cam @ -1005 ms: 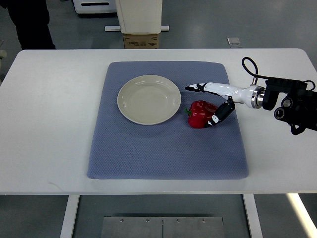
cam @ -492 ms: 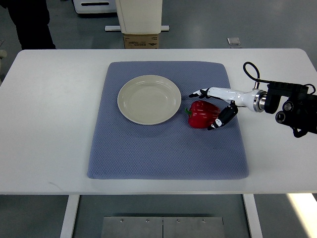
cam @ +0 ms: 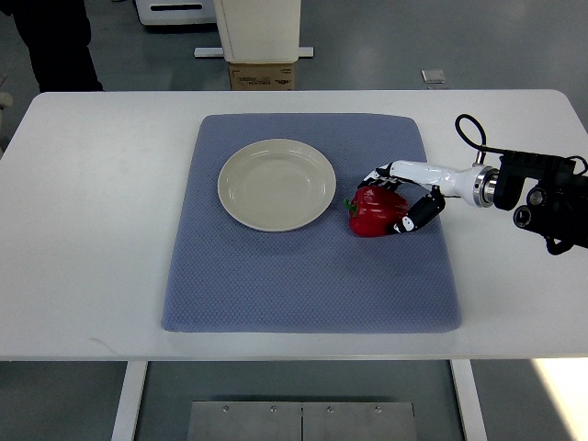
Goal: Place red pepper on plate with right hand
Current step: 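Lift the pepper with the right hand and carry it over the plate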
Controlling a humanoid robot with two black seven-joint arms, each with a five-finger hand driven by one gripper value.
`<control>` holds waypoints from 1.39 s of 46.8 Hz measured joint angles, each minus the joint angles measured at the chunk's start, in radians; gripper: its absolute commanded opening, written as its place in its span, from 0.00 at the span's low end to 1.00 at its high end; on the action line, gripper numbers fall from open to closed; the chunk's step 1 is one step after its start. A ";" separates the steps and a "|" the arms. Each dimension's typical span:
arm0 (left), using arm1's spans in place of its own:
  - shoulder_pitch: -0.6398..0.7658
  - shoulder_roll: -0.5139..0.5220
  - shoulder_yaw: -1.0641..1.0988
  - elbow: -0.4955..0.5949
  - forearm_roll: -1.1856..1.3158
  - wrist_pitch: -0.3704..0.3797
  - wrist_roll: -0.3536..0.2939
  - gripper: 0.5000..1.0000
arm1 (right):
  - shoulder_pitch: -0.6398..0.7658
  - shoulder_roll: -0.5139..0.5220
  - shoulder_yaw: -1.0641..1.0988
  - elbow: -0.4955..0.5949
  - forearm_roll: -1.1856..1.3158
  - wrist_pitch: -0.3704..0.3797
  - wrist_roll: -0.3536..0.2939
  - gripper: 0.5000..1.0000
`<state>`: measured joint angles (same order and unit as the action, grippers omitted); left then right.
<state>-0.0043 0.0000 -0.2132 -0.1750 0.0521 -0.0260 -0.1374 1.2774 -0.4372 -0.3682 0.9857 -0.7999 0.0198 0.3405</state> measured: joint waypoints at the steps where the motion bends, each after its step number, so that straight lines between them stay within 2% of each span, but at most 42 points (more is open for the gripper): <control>1: 0.000 0.000 0.000 0.000 0.000 0.000 0.000 1.00 | -0.002 0.000 0.000 -0.002 0.000 0.000 0.000 0.38; 6: 0.000 0.000 0.000 0.000 0.000 0.000 0.000 1.00 | -0.004 0.001 0.000 -0.010 0.000 0.000 0.000 0.18; 9: 0.000 0.000 0.000 0.000 0.000 0.000 0.000 1.00 | -0.004 0.001 0.000 -0.010 0.001 0.000 0.000 0.02; 10: 0.000 0.000 0.000 0.000 0.000 0.000 0.000 1.00 | -0.004 0.001 0.000 -0.010 0.001 0.000 0.000 0.00; 28: 0.000 0.000 0.000 0.000 0.000 0.000 0.000 1.00 | 0.058 -0.003 0.008 -0.011 0.013 0.001 -0.007 0.00; 38: 0.000 0.000 0.000 0.000 0.000 0.000 0.000 1.00 | 0.113 0.008 0.012 -0.018 0.031 0.002 -0.035 0.00; 65: 0.000 0.000 0.000 0.000 0.000 0.000 0.001 1.00 | 0.245 0.237 0.003 -0.089 0.139 0.005 -0.146 0.00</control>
<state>-0.0047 0.0000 -0.2132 -0.1750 0.0522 -0.0259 -0.1366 1.5225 -0.1998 -0.3657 0.8968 -0.6608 0.0245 0.1942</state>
